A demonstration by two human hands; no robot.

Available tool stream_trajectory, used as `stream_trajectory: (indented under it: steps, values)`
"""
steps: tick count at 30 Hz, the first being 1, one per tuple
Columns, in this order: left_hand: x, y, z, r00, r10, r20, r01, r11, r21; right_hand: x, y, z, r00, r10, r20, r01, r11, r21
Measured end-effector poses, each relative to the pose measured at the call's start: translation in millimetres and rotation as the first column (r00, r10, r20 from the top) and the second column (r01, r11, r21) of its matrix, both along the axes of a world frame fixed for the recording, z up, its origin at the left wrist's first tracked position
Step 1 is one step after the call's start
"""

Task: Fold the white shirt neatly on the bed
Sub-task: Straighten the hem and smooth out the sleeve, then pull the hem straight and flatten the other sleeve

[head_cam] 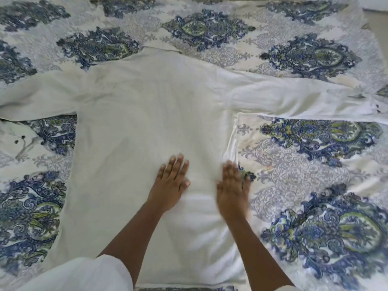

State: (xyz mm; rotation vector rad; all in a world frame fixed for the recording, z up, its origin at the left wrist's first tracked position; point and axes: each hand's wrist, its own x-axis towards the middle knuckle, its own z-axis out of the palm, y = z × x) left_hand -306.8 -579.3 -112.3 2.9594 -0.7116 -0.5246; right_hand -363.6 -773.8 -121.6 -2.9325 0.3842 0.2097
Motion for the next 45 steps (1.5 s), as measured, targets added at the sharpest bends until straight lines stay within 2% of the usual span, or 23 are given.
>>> stream_trajectory:
  steps: [2,4,6,8,10,12,14,15,17,18,19,21,24,27,30,33,37,40,42,44,45]
  values:
    - [-14.8,24.2,3.1,1.000,0.005,0.027,-0.004,1.000,-0.029,-17.6,-3.5,5.2,0.985,-0.174,0.009,0.174,0.984,-0.028]
    - [-27.9,35.1,7.5,0.997,0.044,0.064,-0.041,0.998,-0.045,-22.7,9.7,18.5,0.973,-0.224,0.053,0.226,0.973,-0.043]
    - [-36.4,23.1,12.7,0.998,0.005,0.070,0.001,0.996,-0.086,-29.7,33.6,19.6,0.993,-0.051,0.103,0.059,0.996,-0.071]
    - [-49.8,9.5,11.4,0.987,-0.155,0.037,0.158,0.978,-0.135,-56.4,54.2,13.4,0.993,0.092,0.068,-0.088,0.994,-0.066]
    - [-67.7,10.9,6.7,0.975,-0.221,0.027,0.222,0.963,-0.152,-88.7,52.5,8.2,1.000,0.006,0.022,-0.005,1.000,-0.020]
    - [-82.3,19.3,4.6,0.979,-0.205,0.012,0.204,0.969,-0.139,-116.2,43.6,11.8,0.981,-0.179,0.070,0.173,0.982,0.078]
    - [-89.2,22.3,11.2,0.981,-0.193,0.034,0.196,0.974,-0.116,-124.9,39.5,26.3,0.881,-0.441,0.171,0.381,0.877,0.293]
    - [-88.8,17.8,16.0,0.981,-0.192,0.036,0.195,0.975,-0.111,-119.6,35.7,35.5,0.788,-0.595,0.161,0.492,0.765,0.417]
    - [-86.7,-0.5,26.4,0.972,-0.236,0.006,0.234,0.961,-0.145,-107.0,22.9,48.4,0.611,-0.791,0.006,0.655,0.510,0.557]
    - [-86.7,-11.5,30.1,0.958,-0.287,-0.008,0.282,0.944,-0.173,-103.6,15.7,51.9,0.584,-0.808,-0.081,0.695,0.445,0.565]
    - [-87.0,-22.5,32.2,0.941,-0.337,-0.020,0.327,0.925,-0.191,-101.7,9.2,53.6,0.603,-0.783,-0.151,0.711,0.442,0.547]
    - [-83.7,-45.6,37.2,0.930,-0.366,-0.038,0.351,0.914,-0.201,-98.4,-0.3,54.1,0.678,-0.687,-0.261,0.702,0.502,0.504]
    - [-85.5,-66.7,35.1,0.937,-0.348,-0.039,0.329,0.913,-0.242,-101.6,-8.0,53.7,0.741,-0.594,-0.314,0.664,0.577,0.476]
    - [-91.9,-65.5,23.6,0.929,-0.365,-0.062,0.348,0.918,-0.188,-109.0,-5.3,51.3,0.723,-0.617,-0.311,0.691,0.634,0.347]
    - [-96.8,-59.6,19.0,0.928,-0.364,-0.085,0.354,0.928,-0.115,-114.3,5.8,47.1,0.687,-0.660,-0.304,0.727,0.626,0.284]
    - [-103.4,-54.6,18.4,0.935,-0.349,-0.061,0.343,0.935,-0.092,-121.4,5.9,51.8,0.685,-0.600,-0.412,0.717,0.655,0.239]
    - [-120.5,-33.0,18.3,0.942,-0.328,-0.071,0.319,0.941,-0.115,-141.7,-7.6,58.4,0.676,-0.523,-0.519,0.690,0.696,0.197]
    - [-138.2,-2.8,23.6,0.950,-0.294,-0.103,0.261,0.933,-0.248,-155.9,-5.7,62.7,0.680,-0.505,-0.532,0.708,0.642,0.295]
    - [-152.7,23.3,31.2,0.985,-0.171,-0.022,0.150,0.912,-0.382,-167.3,0.3,65.6,0.713,-0.511,-0.481,0.695,0.608,0.384]
    - [-170.4,57.7,40.7,0.991,0.128,0.050,-0.091,0.884,-0.458,-181.5,7.6,67.6,0.745,-0.522,-0.414,0.665,0.621,0.415]
    - [-177.1,71.7,42.7,0.953,0.300,0.046,-0.241,0.840,-0.487,-189.2,7.6,66.2,0.719,-0.580,-0.383,0.695,0.573,0.436]
